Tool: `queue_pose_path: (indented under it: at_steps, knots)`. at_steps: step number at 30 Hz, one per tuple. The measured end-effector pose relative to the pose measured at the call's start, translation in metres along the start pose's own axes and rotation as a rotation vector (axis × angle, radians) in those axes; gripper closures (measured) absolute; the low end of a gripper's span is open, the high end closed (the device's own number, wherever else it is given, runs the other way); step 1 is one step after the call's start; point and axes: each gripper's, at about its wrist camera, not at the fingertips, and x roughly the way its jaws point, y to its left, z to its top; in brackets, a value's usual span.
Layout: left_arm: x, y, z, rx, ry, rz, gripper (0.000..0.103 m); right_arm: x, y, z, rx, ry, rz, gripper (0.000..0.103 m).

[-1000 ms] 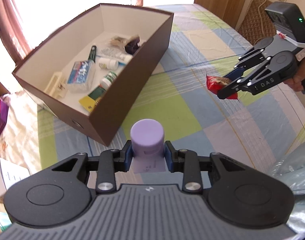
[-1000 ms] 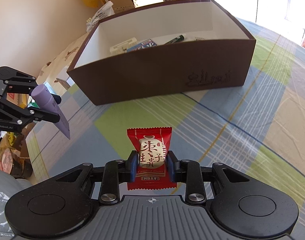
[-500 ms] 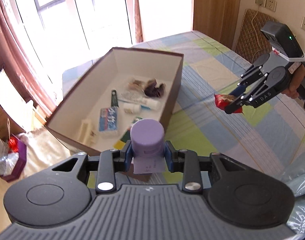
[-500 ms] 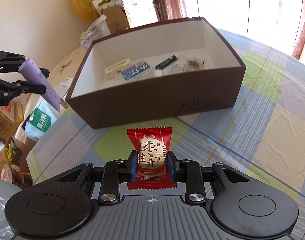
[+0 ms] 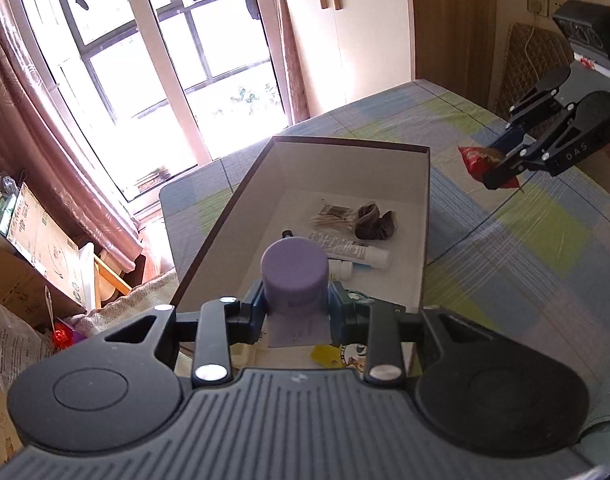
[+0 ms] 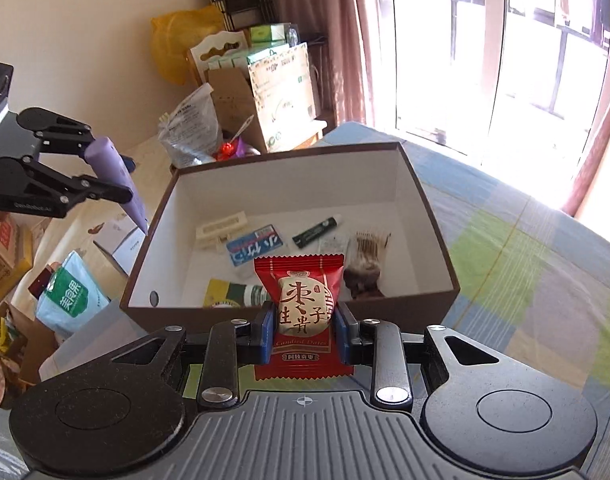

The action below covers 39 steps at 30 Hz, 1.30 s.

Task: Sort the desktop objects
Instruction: 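Carry the lavender tube and red packet over the brown box with both tools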

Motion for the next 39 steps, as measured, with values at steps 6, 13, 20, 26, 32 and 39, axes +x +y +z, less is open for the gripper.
queue_pose_path:
  at_steps: [6, 13, 20, 26, 32, 39]
  knots:
    - [0.025, 0.009, 0.0, 0.026, 0.043, -0.014, 0.075, 0.012, 0.0, 0.024, -0.021, -0.011, 0.008, 0.07]
    - [0.046, 0.013, -0.005, 0.038, 0.087, -0.031, 0.075, 0.037, -0.001, 0.042, -0.02, -0.002, 0.039, 0.07]
    - [0.077, 0.022, -0.012, 0.009, 0.158, -0.05, 0.075, 0.072, -0.005, 0.048, 0.021, 0.029, 0.065, 0.07]
    - [0.102, 0.024, -0.019, -0.035, 0.225, -0.089, 0.075, 0.096, -0.012, 0.046, 0.048, 0.079, 0.07, 0.07]
    - [0.129, 0.021, -0.027, -0.041, 0.359, -0.1, 0.075, 0.113, -0.022, 0.042, 0.078, 0.124, 0.064, 0.07]
    - [0.155, 0.011, -0.039, 0.016, 0.486, -0.102, 0.075, 0.123, -0.031, 0.038, 0.099, 0.161, 0.055, 0.07]
